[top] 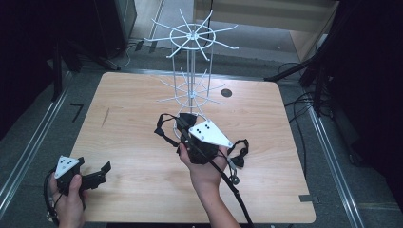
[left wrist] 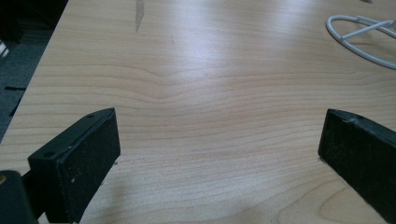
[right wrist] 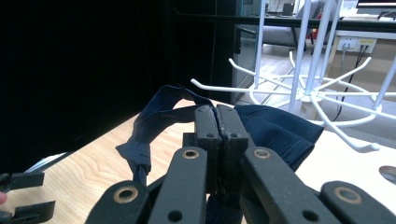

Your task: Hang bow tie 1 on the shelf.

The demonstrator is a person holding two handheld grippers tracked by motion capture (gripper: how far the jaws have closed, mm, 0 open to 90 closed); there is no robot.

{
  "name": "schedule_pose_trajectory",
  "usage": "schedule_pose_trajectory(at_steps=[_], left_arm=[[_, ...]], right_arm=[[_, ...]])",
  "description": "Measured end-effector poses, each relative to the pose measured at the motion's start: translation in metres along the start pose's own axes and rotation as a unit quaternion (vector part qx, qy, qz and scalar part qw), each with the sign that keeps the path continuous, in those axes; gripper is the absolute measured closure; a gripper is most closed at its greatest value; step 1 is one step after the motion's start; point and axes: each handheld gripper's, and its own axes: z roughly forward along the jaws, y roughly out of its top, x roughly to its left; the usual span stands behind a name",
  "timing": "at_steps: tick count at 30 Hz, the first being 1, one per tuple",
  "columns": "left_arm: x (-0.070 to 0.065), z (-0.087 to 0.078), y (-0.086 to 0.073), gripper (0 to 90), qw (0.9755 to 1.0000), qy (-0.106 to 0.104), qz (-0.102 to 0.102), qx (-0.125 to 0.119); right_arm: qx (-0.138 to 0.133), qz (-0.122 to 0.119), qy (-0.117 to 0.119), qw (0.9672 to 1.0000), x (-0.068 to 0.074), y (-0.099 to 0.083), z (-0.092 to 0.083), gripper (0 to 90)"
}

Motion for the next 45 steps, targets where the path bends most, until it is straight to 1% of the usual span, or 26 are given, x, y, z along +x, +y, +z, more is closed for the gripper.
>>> schedule_pose_trajectory(at_steps=[7,10,17,19,21,23,26,27,29,34,37,41,43,45], left_arm=[[0.0,0.0,0.0,0.0,1.0,-0.001,-0.001,0.0],[0.0,0.0,0.0,0.0,1.0,-0.001,-0.002,0.0],[0.001,0.0,0.0,0.0,1.0,-0.002,-0.003,-0.001],[0.001,0.0,0.0,0.0,1.0,-0.002,-0.003,0.0],[0.001,0.0,0.0,0.0,1.0,-0.002,-0.003,0.0],[0.001,0.0,0.0,0.0,1.0,-0.002,-0.003,0.0],[0.001,0.0,0.0,0.0,1.0,-0.003,-0.004,-0.001],[0.001,0.0,0.0,0.0,1.0,-0.003,-0.005,-0.002],[0.001,0.0,0.0,0.0,1.0,-0.003,-0.004,-0.002],[0.001,0.0,0.0,0.0,1.0,-0.003,-0.005,-0.002],[0.001,0.0,0.0,0.0,1.0,-0.003,-0.005,-0.001],[0.001,0.0,0.0,0.0,1.0,-0.003,-0.005,-0.001],[0.001,0.0,0.0,0.0,1.0,-0.003,-0.004,0.0],[0.001,0.0,0.0,0.0,1.0,-0.003,-0.004,0.0]], right_arm=[[0.003,0.01,-0.011,0.9999,-0.004,0.0,0.009,90.0],[0.004,0.01,-0.014,0.9998,-0.005,-0.001,0.01,90.0],[0.006,0.017,-0.025,0.9995,-0.007,-0.006,0.016,90.0],[0.005,0.018,-0.03,0.9994,-0.008,-0.008,0.018,90.0],[0.005,0.014,-0.041,0.9991,-0.01,-0.011,0.022,90.0],[0.006,0.016,-0.042,0.999,-0.01,-0.012,0.023,89.9],[0.006,0.019,-0.051,0.9985,-0.012,-0.015,0.025,89.8],[0.009,0.024,-0.058,0.998,-0.013,-0.018,0.026,89.7],[0.01,0.025,-0.06,0.9978,-0.013,-0.02,0.027,89.7],[0.021,0.038,-0.066,0.9969,-0.016,-0.03,0.032,89.5],[0.022,0.045,-0.068,0.9965,-0.018,-0.031,0.035,89.4],[0.023,0.047,-0.07,0.9961,-0.02,-0.031,0.037,89.2],[0.024,0.051,-0.075,0.9956,-0.022,-0.032,0.038,89.1],[0.022,0.061,-0.079,0.9947,-0.024,-0.032,0.038,89.1]])
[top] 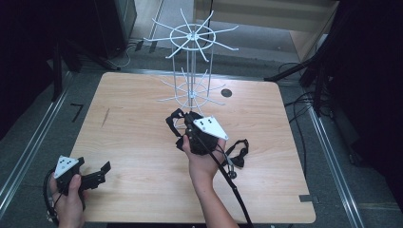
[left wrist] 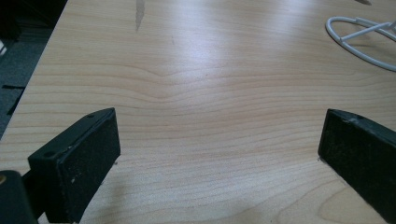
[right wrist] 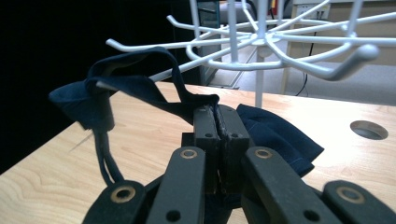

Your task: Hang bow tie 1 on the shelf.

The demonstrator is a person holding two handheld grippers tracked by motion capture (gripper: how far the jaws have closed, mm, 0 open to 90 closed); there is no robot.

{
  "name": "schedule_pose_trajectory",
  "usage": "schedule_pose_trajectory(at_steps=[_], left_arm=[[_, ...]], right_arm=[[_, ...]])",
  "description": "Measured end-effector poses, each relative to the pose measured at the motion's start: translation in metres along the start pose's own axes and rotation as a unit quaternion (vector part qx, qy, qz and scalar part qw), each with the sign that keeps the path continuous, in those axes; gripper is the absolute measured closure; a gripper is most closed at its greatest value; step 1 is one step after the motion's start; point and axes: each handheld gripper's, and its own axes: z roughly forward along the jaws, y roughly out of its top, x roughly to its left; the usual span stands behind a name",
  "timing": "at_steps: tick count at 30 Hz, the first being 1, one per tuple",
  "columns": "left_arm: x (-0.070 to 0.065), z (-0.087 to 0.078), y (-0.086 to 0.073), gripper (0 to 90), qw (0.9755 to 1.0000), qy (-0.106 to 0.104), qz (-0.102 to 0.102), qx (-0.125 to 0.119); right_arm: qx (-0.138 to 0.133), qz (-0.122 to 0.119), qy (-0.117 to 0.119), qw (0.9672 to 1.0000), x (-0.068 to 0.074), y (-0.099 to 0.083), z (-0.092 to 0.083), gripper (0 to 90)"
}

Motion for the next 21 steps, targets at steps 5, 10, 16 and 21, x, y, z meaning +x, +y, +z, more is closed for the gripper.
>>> schedule_pose_trajectory(at_steps=[5,10,16,21], left_arm=[[0.0,0.0,0.0,0.0,1.0,0.0,0.0,0.0],[0.0,0.0,0.0,0.0,1.0,0.0,-0.001,0.0],[0.0,0.0,0.0,0.0,1.0,0.0,-0.003,-0.001],[0.0,0.0,0.0,0.0,1.0,0.0,-0.002,0.001]], right_arm=[[-0.005,0.019,-0.008,0.9998,-0.002,0.002,0.0,89.1],[-0.008,0.038,-0.018,0.9991,-0.005,0.001,0.003,88.0],[0.0,0.04,-0.029,0.9988,-0.01,-0.003,0.007,87.9],[0.008,0.052,-0.035,0.998,-0.017,-0.007,0.008,88.9]])
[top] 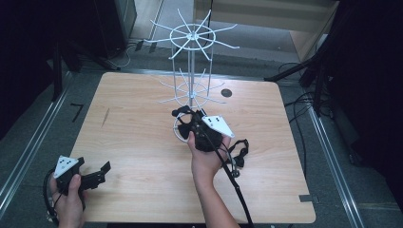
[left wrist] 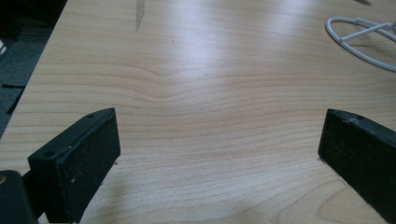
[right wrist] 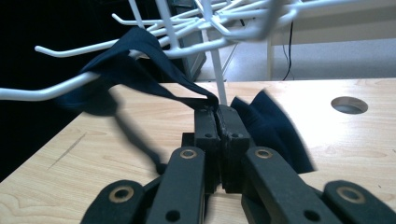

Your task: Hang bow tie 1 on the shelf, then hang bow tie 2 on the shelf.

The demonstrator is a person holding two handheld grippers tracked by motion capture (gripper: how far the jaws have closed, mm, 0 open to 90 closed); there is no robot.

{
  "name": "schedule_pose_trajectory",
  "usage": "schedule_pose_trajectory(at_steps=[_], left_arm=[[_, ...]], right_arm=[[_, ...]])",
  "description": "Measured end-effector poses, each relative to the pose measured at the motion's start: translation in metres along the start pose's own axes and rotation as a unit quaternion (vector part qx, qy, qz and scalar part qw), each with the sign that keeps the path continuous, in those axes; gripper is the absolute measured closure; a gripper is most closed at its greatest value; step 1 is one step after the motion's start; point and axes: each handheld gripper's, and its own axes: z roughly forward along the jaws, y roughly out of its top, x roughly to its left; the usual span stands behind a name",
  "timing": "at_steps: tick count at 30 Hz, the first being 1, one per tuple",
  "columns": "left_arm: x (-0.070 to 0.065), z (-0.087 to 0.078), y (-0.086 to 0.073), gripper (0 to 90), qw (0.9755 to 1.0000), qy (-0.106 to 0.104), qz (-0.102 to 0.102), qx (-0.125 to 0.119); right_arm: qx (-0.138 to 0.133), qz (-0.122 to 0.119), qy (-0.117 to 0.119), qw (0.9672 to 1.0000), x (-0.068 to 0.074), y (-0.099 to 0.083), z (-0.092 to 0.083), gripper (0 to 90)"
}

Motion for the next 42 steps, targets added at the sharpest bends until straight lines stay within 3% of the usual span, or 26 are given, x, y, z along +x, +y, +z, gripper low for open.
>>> schedule_pose_trajectory(at_steps=[8,10,11,17,24,31,42], left_arm=[[0.0,0.0,0.0,0.0,1.0,0.0,-0.001,-0.002],[0.0,0.0,0.0,0.0,1.0,0.0,-0.001,-0.002],[0.0,0.0,0.0,0.0,1.0,0.0,0.0,-0.002],[0.0,0.0,0.0,0.0,1.0,0.0,0.0,-0.002],[0.0,0.0,0.0,0.0,1.0,0.001,0.003,-0.002],[0.0,0.0,0.0,0.0,1.0,-0.001,0.002,-0.001],[-0.001,0.0,0.0,0.0,1.0,0.0,0.003,-0.002]], right_arm=[[0.006,-0.006,-0.002,1.0,-0.007,-0.004,-0.001,85.6],[0.006,-0.013,0.016,0.9998,-0.011,-0.007,-0.002,75.6],[0.006,-0.013,0.016,0.9998,-0.011,-0.007,-0.002,75.6],[0.019,-0.025,0.051,0.9982,-0.025,-0.013,-0.007,55.3],[0.028,-0.054,0.07,0.9957,-0.03,-0.016,-0.012,44.0],[0.034,-0.057,0.062,0.9958,-0.046,-0.017,-0.023,38.2],[0.039,-0.058,0.046,0.9965,-0.074,-0.016,-0.04,36.2]])
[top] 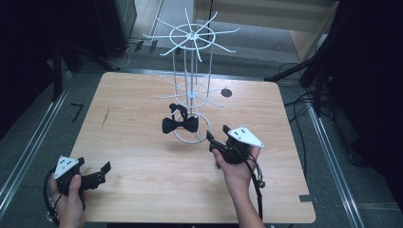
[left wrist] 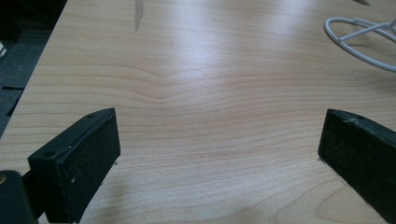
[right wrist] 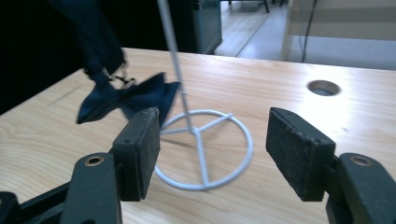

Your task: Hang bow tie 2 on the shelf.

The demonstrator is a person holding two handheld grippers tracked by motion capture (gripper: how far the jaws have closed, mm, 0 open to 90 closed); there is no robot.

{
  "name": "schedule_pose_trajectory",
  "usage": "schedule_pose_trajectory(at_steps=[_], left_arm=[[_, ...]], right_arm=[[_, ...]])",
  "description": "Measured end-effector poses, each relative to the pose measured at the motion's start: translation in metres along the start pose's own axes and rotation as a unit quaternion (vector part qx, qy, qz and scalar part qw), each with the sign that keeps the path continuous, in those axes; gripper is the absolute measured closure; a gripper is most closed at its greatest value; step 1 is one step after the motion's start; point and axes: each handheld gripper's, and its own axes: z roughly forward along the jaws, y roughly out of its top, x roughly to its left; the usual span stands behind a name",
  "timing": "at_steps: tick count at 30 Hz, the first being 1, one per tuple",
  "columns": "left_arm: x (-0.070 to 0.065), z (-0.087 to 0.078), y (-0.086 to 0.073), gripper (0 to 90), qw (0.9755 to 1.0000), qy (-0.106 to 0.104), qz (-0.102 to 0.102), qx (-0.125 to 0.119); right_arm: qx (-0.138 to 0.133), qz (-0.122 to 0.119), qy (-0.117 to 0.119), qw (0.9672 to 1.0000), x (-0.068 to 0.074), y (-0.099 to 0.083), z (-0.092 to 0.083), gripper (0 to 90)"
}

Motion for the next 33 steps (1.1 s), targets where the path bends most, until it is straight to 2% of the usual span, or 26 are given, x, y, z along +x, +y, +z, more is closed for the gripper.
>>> schedule_pose_trajectory(at_steps=[4,5,6,7,17,18,19,22,26,29,33], left_arm=[[0.0,0.0,0.0,0.0,1.0,0.0,0.001,0.0],[0.0,0.0,0.0,0.0,1.0,0.001,0.001,0.0],[0.0,0.0,0.0,0.0,1.0,0.001,0.001,0.0],[0.0,0.0,0.0,0.0,1.0,0.001,0.001,0.001],[-0.001,0.0,0.0,0.0,1.0,0.003,0.002,0.002],[-0.001,0.0,0.0,0.0,1.0,0.002,0.001,0.002],[-0.001,0.0,0.0,0.0,1.0,0.002,0.001,0.002],[-0.001,0.0,0.0,0.0,1.0,0.003,0.001,0.002],[-0.001,0.0,0.0,0.0,1.0,0.002,0.001,0.001],[0.0,0.0,0.0,0.0,1.0,0.002,0.001,0.001],[0.0,0.0,0.0,0.0,1.0,0.002,0.001,0.001]], right_arm=[[0.001,0.007,-0.02,0.9998,-0.017,-0.003,-0.008,36.8],[0.002,0.014,-0.028,0.9995,-0.026,-0.004,-0.012,37.2],[0.002,0.014,-0.028,0.9995,-0.026,-0.004,-0.012,37.2],[0.003,0.024,-0.039,0.999,-0.034,-0.006,-0.015,37.6],[0.018,0.049,-0.077,0.9957,-0.065,-0.02,-0.022,39.3],[0.028,0.058,-0.088,0.994,-0.07,-0.025,-0.021,39.6],[0.028,0.058,-0.088,0.994,-0.07,-0.025,-0.021,39.6],[0.045,0.068,-0.104,0.9912,-0.079,-0.033,-0.018,40.4],[0.069,0.088,-0.128,0.9855,-0.093,-0.042,-0.012,42.4],[0.082,0.104,-0.141,0.9811,-0.105,-0.053,-0.006,49.6],[0.09,0.109,-0.14,0.9799,-0.109,-0.058,-0.003,53.2]])
